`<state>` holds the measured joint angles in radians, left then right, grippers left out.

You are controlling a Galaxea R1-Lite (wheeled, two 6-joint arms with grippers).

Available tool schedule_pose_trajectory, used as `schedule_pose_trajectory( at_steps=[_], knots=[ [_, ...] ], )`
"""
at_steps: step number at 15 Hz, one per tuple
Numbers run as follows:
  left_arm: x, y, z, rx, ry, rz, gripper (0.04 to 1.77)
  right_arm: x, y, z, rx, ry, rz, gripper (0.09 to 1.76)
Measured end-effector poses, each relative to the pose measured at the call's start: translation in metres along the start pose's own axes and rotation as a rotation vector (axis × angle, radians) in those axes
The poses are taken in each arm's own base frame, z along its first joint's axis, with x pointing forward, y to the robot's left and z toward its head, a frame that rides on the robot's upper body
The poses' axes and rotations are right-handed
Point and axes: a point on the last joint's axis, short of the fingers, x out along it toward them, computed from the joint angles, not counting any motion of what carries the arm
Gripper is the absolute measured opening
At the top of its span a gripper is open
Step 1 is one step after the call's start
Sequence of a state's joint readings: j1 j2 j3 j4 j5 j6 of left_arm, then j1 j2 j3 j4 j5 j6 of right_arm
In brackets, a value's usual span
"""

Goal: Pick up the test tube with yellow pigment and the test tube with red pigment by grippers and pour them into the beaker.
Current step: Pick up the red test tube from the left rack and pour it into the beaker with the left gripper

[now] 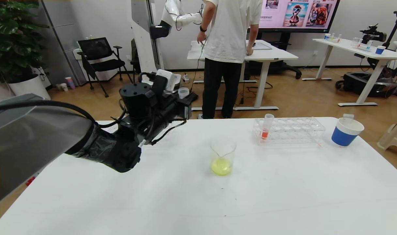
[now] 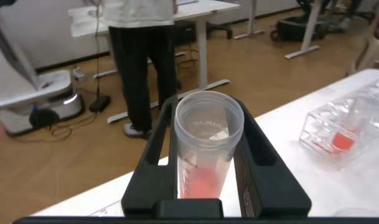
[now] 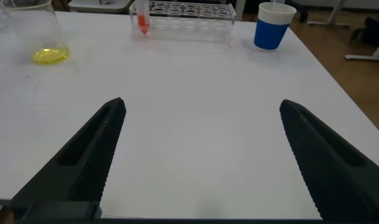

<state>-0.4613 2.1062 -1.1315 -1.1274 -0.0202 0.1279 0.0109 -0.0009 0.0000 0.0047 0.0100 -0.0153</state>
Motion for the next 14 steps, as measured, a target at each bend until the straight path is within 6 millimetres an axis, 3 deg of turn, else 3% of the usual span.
schedule_pose_trajectory(
  at_steps=[6,10,14],
  knots=[
    [-0.006,-0.030,-0.002,0.389,-0.186,-0.285,0.53,0.000,0.000,0.000,0.000,0.000,0.000,1.72],
    [-0.007,-0.034,-0.007,0.594,-0.259,-0.399,0.53,0.000,0.000,0.000,0.000,0.000,0.000,1.72],
    [-0.006,-0.038,-0.014,0.688,-0.300,-0.464,0.53,0.000,0.000,0.000,0.000,0.000,0.000,1.72]
  ],
)
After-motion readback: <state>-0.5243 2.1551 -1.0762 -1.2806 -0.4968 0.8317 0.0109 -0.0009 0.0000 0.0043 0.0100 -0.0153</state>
